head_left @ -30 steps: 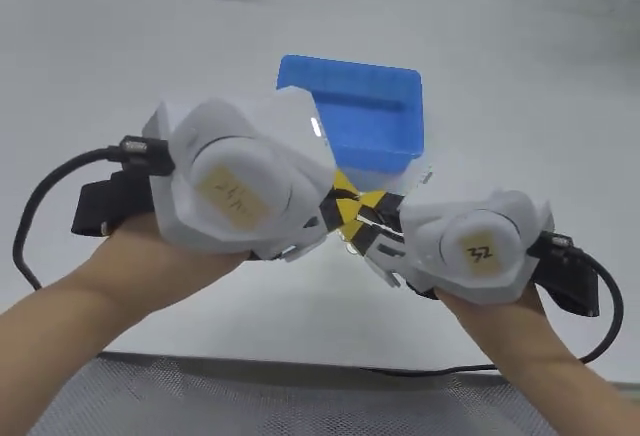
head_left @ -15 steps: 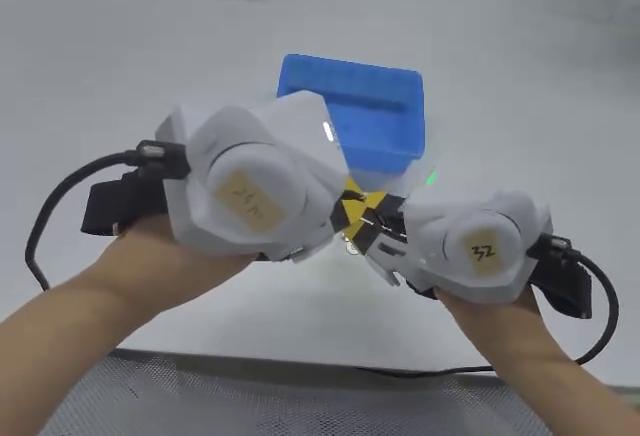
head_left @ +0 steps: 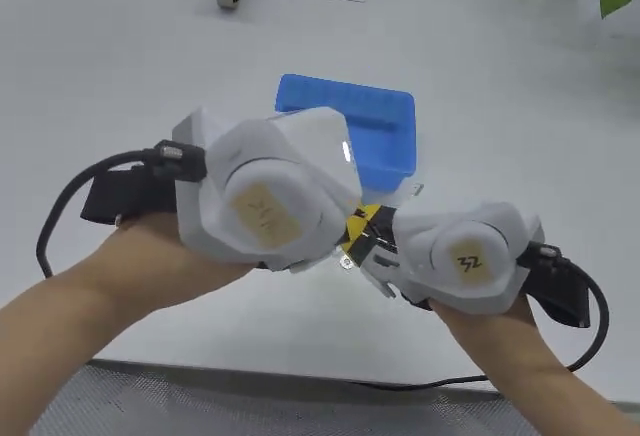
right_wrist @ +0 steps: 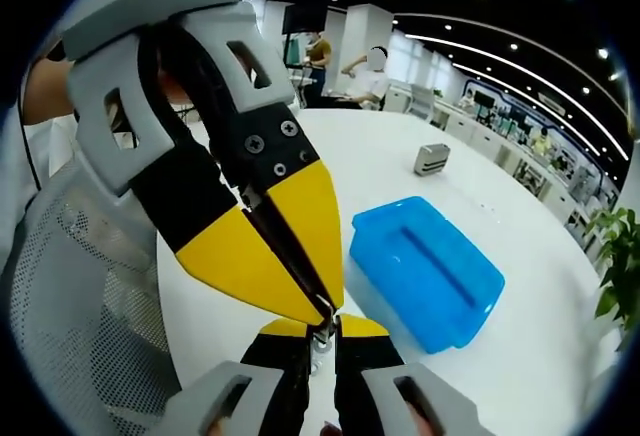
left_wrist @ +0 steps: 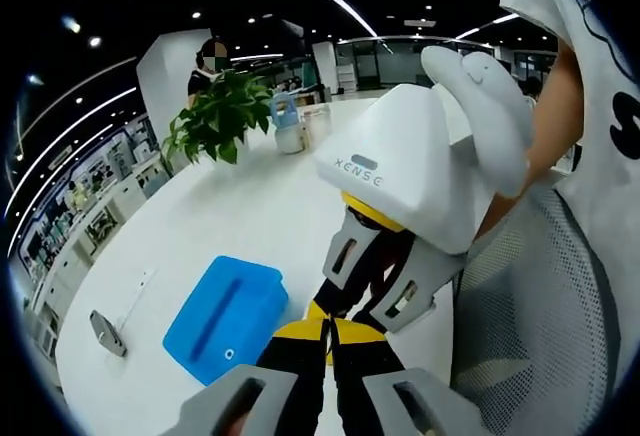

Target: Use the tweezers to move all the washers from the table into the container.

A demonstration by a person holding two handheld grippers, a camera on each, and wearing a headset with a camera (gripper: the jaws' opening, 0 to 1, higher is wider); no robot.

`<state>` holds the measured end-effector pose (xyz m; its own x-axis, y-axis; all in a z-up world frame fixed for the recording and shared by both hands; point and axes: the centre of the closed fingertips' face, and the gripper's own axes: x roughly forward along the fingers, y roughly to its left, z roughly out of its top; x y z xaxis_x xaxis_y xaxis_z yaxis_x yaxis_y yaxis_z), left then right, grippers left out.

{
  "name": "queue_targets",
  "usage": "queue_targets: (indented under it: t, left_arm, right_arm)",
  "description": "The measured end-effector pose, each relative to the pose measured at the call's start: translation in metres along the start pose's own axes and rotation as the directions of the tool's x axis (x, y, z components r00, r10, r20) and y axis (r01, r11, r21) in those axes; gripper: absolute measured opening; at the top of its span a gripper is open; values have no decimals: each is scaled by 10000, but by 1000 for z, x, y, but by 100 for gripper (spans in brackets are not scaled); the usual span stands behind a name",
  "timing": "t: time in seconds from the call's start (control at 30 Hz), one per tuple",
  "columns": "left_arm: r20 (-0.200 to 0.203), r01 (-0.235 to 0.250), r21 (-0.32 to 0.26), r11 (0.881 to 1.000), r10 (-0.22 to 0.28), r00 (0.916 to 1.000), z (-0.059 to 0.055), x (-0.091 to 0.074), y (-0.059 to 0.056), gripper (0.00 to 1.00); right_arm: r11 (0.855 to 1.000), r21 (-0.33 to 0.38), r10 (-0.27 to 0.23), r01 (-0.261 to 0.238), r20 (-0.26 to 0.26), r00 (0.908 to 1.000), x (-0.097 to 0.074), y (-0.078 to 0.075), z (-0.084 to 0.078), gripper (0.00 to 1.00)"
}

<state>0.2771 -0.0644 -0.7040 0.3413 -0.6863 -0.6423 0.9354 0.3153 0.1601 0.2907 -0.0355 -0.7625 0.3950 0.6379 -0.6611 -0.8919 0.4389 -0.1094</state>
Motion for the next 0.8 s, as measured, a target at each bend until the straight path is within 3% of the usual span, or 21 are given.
queue_targets:
  t: [0.1,0.3,0.8]
  left_arm:
    - [31,82,68,9999,-83,10000,5,-6,3,0]
    - [232,-371,254,9990,365,9991,18,-15,19,0]
    - [501,-897,771,9930,860,9950,36,-18,47,0]
  right_arm:
    - [10000,-42,9,-8,127,9999,-4,-2,9,4]
    - [9995,-166,-269,277,458,9986,-7,-16,29,4]
    - [9938,-530,-928,979,910,9915,-9,-48,53,4]
